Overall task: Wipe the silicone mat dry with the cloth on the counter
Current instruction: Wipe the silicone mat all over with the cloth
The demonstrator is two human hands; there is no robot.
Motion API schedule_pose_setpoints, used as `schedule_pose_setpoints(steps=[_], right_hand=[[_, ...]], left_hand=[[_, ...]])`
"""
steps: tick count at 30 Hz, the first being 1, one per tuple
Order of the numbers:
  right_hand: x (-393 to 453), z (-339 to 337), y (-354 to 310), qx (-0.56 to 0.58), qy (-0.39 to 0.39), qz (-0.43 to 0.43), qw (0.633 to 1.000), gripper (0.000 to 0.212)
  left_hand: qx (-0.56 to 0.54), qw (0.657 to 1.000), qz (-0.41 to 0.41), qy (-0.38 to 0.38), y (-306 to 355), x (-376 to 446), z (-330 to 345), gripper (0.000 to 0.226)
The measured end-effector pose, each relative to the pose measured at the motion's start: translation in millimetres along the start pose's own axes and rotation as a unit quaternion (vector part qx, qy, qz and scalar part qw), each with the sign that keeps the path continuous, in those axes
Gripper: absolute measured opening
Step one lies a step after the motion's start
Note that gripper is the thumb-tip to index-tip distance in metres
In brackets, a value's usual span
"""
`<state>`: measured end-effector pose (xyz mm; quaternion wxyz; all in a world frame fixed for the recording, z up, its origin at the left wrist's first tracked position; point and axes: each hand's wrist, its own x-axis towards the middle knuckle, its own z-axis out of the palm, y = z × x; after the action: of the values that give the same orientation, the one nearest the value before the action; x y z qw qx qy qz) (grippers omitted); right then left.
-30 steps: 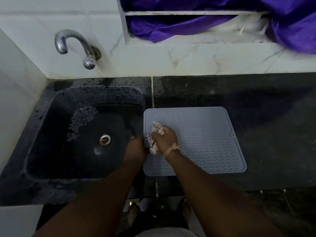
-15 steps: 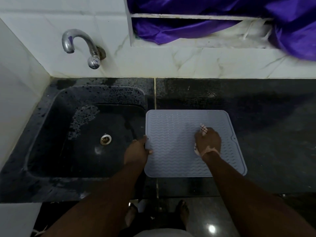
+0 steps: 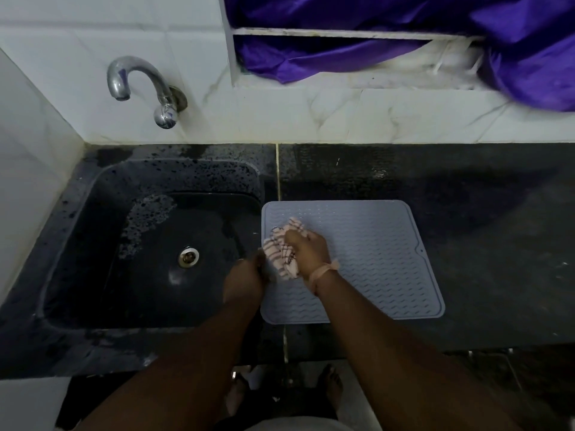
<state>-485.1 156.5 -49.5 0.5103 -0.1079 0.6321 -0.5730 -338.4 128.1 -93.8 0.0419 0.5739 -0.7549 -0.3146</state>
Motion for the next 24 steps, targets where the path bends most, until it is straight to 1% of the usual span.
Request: schedule_pose_setpoints(steps=[2,3,4,5,6,7,9,11,15,17,18,19,20,22,23,24], right_hand=[[8.3,-21.4,-13.3,0.123,0.063,-0.011,0.99,0.017],[12.1,-36.1,-20.3,0.129,0.114,-0.022,0.985,0.024],[16.0,-53.0,-26.1,0.083,0.17,-0.037,0.981,0.026],[18.7,-70.2,-30.5,-0.012,0.227,-0.052,0.972,0.019],[19.2,-84.6,-32.1,-0.114,0.27,-0.064,0.954,0.011],[19.0,-94.8,-30.8,-0.202,0.299,-0.071,0.93,0.013],[19.0,-103.1,-20.7,-0.302,0.3,-0.084,0.901,0.022],[16.8,-96.9,-5.4,-0.39,0.273,-0.121,0.871,0.029],[7.7,-58.7,16.3,-0.468,0.229,-0.192,0.831,0.03],[1.0,-34.3,26.5,-0.498,0.199,-0.202,0.82,0.03],[-2.3,-22.4,30.8,-0.497,0.192,-0.202,0.821,0.03],[-4.7,-11.6,34.3,-0.479,0.181,-0.198,0.836,0.029],[-6.3,-1.8,36.0,-0.442,0.155,-0.189,0.863,0.027],[-8.6,17.1,32.2,-0.322,0.054,-0.132,0.936,0.022],[-9.3,24.5,26.7,-0.257,0.012,-0.106,0.96,0.017],[-7.6,28.2,20.2,-0.199,0.0,-0.101,0.975,0.012]], left_hand=[[-0.003,1.0,-0.005,-0.028,0.6,0.3,-2.1,0.055],[-0.008,0.999,-0.009,-0.034,1.2,0.6,-2.8,0.061],[-0.011,0.999,-0.012,-0.033,1.5,1.1,-2.4,0.062],[-0.012,0.999,-0.015,-0.031,2.2,1.3,-2.0,0.061],[-0.013,0.999,-0.017,-0.029,2.3,1.3,-1.7,0.06],[-0.016,0.999,-0.018,-0.03,2.5,1.0,-1.5,0.06],[-0.02,0.999,-0.019,-0.032,2.3,0.8,-1.0,0.06],[-0.015,0.999,-0.016,-0.03,1.7,1.3,-0.6,0.058],[-0.013,1.0,-0.016,-0.017,2.0,1.3,0.5,0.05],[-0.02,1.0,-0.014,-0.011,3.6,1.1,-0.6,0.046],[-0.025,1.0,-0.012,-0.009,4.0,1.2,-1.2,0.044],[-0.034,0.999,-0.011,-0.01,3.6,0.5,-2.3,0.043],[-0.045,0.999,-0.007,-0.011,3.0,-0.4,-3.6,0.043],[-0.062,0.998,0.006,-0.01,0.0,-2.5,-6.3,0.036],[-0.065,0.998,0.011,-0.011,-2.3,-3.0,-7.7,0.03],[-0.074,0.997,0.016,-0.02,-4.6,-3.5,-9.2,0.024]])
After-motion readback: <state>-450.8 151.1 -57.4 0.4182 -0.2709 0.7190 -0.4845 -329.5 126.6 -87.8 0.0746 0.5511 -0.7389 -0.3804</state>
